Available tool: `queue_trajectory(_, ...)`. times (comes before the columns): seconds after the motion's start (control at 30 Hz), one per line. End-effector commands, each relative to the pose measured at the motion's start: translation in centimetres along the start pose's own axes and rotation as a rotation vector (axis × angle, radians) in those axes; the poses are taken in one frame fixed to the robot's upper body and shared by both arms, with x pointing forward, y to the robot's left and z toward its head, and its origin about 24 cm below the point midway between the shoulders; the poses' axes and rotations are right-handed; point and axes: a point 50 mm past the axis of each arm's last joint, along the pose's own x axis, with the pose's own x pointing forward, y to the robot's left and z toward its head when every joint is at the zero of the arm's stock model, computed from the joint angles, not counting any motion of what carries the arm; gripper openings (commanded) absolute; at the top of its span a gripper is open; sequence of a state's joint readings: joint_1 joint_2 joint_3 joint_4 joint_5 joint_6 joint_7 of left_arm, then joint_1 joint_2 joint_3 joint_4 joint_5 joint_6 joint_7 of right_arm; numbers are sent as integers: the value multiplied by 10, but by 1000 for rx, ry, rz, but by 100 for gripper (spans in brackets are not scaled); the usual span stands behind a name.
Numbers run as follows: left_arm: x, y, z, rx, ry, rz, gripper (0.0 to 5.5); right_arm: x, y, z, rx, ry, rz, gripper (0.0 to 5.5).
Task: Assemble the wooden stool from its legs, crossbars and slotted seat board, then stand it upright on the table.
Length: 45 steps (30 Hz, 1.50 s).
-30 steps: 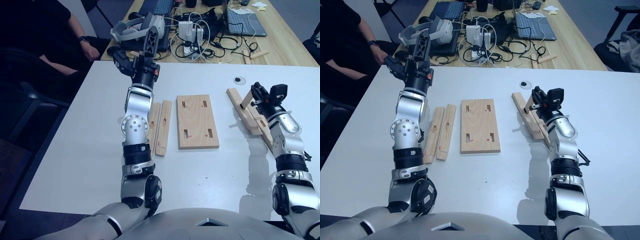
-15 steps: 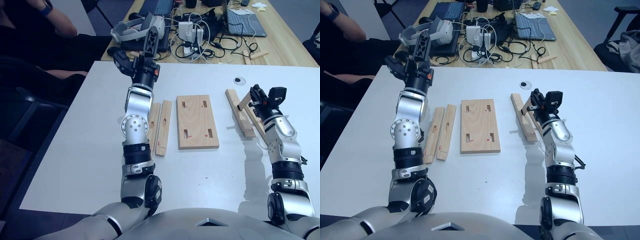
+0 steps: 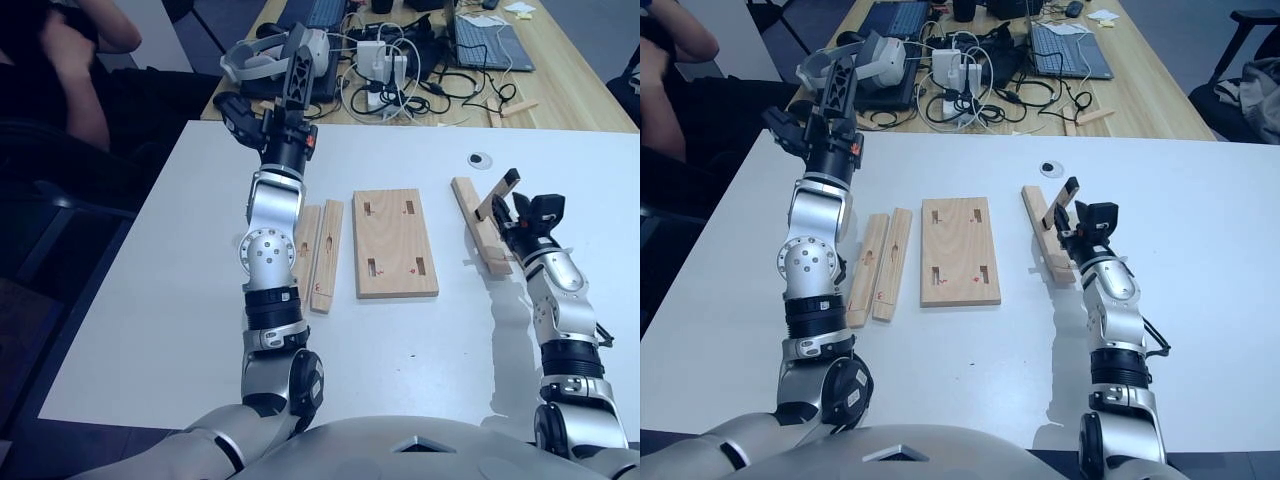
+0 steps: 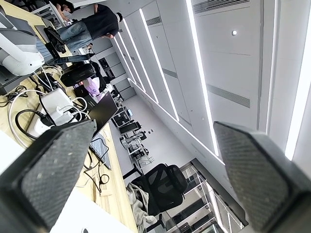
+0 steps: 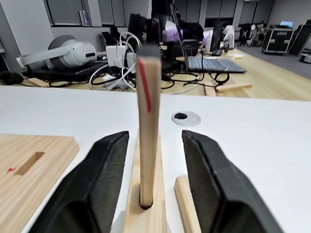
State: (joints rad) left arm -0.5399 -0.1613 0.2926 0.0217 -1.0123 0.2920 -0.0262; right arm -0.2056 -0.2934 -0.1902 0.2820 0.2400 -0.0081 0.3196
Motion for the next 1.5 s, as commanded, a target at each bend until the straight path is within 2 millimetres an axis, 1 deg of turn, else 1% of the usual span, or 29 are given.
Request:
queue_trajectory(0.03,5,-7,-7,-27,9,-21,448,7,-6,33,-56,-138,-10,274)
queue_trajectory(0.13,4,-8,-7,-28,8,-23,448,15,-6,66,-74,-245,-4,324)
queue_trajectory(0.23,5,-8,-8,-28,10,-25,448,35,-1,114,-60,-370,26,324)
queue_trajectory(0.3,5,-8,-8,-28,12,-26,448,52,3,142,-30,-401,50,324)
queue_trajectory(0.33,5,-8,-8,-28,15,-26,448,59,5,152,-2,-397,63,324)
queue_trajectory(0.37,5,-8,-9,-28,19,-28,448,65,6,157,27,-378,77,324)
queue_trajectory(0.4,5,-8,-10,-29,23,-29,448,72,7,155,56,-304,95,324)
queue_trajectory(0.43,5,-8,-11,-29,26,-30,448,78,7,143,85,-201,103,324)
queue_trajectory(0.47,5,-9,-11,-29,27,-31,448,82,5,117,112,-38,115,324)
queue_trajectory(0.5,4,-10,-11,-29,27,-31,448,81,4,83,147,141,130,324)
queue_trajectory(0.57,4,-11,-11,-31,29,-32,448,68,-4,23,189,399,110,324)
queue_trajectory(0.6,4,-11,-12,-31,30,-31,448,59,-10,0,182,481,68,324)
queue_trajectory(0.63,5,-12,-12,-32,30,-30,448,54,-14,-14,179,522,36,324)
queue_trajectory(0.67,5,-11,-12,-30,30,-28,448,52,-17,-20,175,524,7,324)
queue_trajectory(0.73,5,-10,-10,-27,29,-25,448,57,-16,-17,188,451,-18,324)
queue_trajectory(0.87,5,-9,-10,-23,28,-24,448,68,-6,-3,194,277,-13,324)
queue_trajectory(0.9,5,-9,-10,-22,27,-24,448,70,-3,4,197,224,-8,324)
queue_trajectory(1.03,8,-7,-9,-16,24,-24,448,73,-1,42,134,-8,9,324)
queue_trajectory(1.13,11,-7,-10,-14,23,-24,448,71,6,66,83,-115,64,324)
queue_trajectory(1.2,12,-6,-9,-12,19,-25,448,68,15,70,77,-89,120,324)
queue_trajectory(1.27,12,-5,-9,-11,16,-27,448,64,21,70,83,-34,160,324)
queue_trajectory(1.5,7,-3,-8,-9,5,-26,448,38,27,50,23,296,301,324)
